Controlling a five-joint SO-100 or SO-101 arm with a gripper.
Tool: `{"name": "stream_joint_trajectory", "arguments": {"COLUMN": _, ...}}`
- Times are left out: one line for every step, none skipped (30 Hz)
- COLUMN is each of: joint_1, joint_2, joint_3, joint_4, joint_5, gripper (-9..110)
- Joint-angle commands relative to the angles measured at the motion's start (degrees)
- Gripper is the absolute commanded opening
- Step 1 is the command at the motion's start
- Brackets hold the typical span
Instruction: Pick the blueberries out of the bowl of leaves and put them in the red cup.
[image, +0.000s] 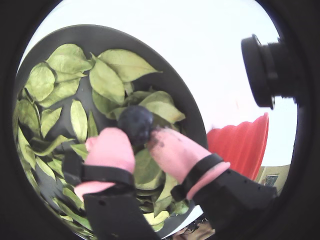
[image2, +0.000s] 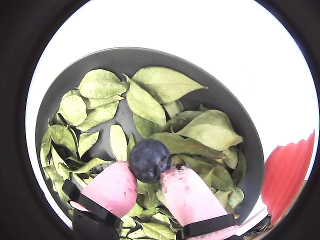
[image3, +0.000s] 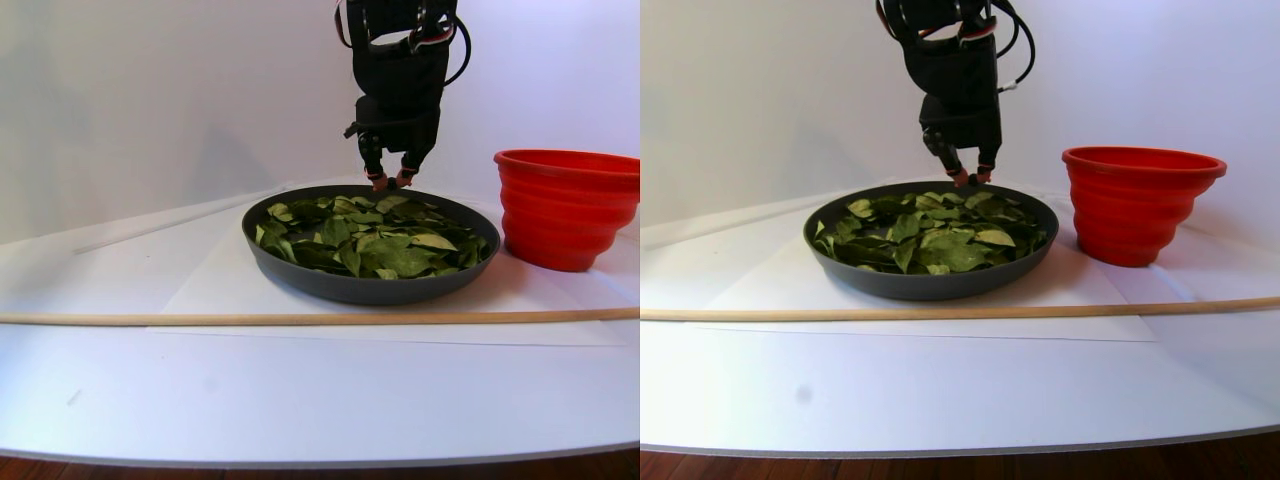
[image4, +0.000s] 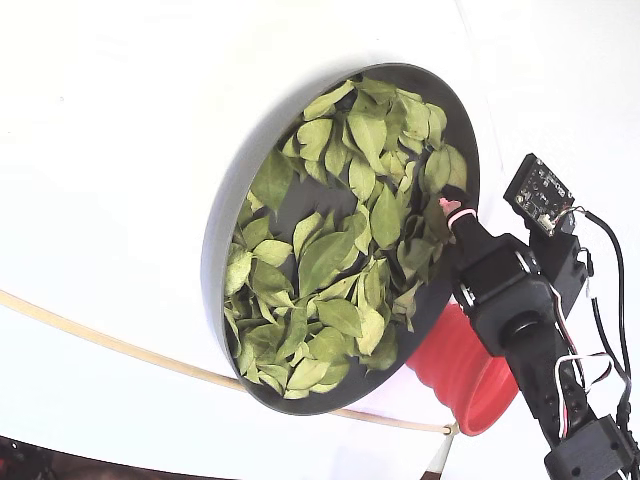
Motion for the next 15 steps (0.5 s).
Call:
{"name": "stream_joint_trajectory", "arguments": {"joint_1": 2.02, "joint_2": 8.26, "joint_3": -0.26, "joint_4": 0.35, "joint_5": -0.7, "gripper": 8}}
{"name": "stream_joint_trajectory", "arguments": {"joint_1": 2.02, "joint_2": 8.61, "joint_3": -0.09, "joint_4": 0.7, "joint_5": -0.79, "gripper": 8}}
{"name": "stream_joint_trajectory", "arguments": {"joint_1": 2.11, "joint_2": 8.96, "joint_3": 0.09, "joint_4": 1.05, "joint_5": -0.88, "gripper": 8}}
{"name": "stream_joint_trajectory", "arguments": {"joint_1": 2.2, "joint_2": 9.4, "joint_3": 0.26, "joint_4": 1.58, "joint_5": -0.88, "gripper": 8}}
{"name": "stream_joint_trajectory", "arguments": {"joint_1": 2.29, "joint_2": 9.84, "joint_3": 0.44, "joint_4": 1.93, "joint_5": -0.97, "gripper": 8}}
{"name": "stream_joint_trajectory", "arguments": {"joint_1": 2.46, "joint_2": 10.28, "joint_3": 0.7, "joint_4": 2.2, "joint_5": -1.14, "gripper": 8}}
{"name": "stream_joint_trajectory", "arguments": {"joint_1": 2.55, "joint_2": 10.63, "joint_3": 0.97, "joint_4": 2.55, "joint_5": -1.23, "gripper": 8}}
{"name": "stream_joint_trajectory", "arguments": {"joint_1": 2.72, "joint_2": 11.07, "joint_3": 1.23, "joint_4": 2.81, "joint_5": -1.23, "gripper": 8}}
{"name": "stream_joint_trajectory", "arguments": {"joint_1": 2.81, "joint_2": 11.43, "joint_3": 1.58, "joint_4": 3.08, "joint_5": -1.41, "gripper": 8}}
{"name": "stream_joint_trajectory", "arguments": {"joint_1": 2.9, "joint_2": 11.78, "joint_3": 1.93, "joint_4": 3.52, "joint_5": -1.67, "gripper": 8}}
{"name": "stream_joint_trajectory", "arguments": {"joint_1": 2.99, "joint_2": 12.22, "joint_3": 2.29, "joint_4": 3.69, "joint_5": -1.76, "gripper": 8}}
{"name": "stream_joint_trajectory", "arguments": {"joint_1": 3.16, "joint_2": 12.66, "joint_3": 2.72, "joint_4": 3.87, "joint_5": -1.93, "gripper": 8}}
{"name": "stream_joint_trajectory", "arguments": {"joint_1": 3.25, "joint_2": 13.01, "joint_3": 2.99, "joint_4": 4.13, "joint_5": -2.11, "gripper": 8}}
{"name": "stream_joint_trajectory", "arguments": {"joint_1": 3.34, "joint_2": 13.18, "joint_3": 3.16, "joint_4": 4.48, "joint_5": -2.2, "gripper": 8}}
{"name": "stream_joint_trajectory", "arguments": {"joint_1": 3.52, "joint_2": 13.45, "joint_3": 3.43, "joint_4": 4.75, "joint_5": -2.37, "gripper": 8}}
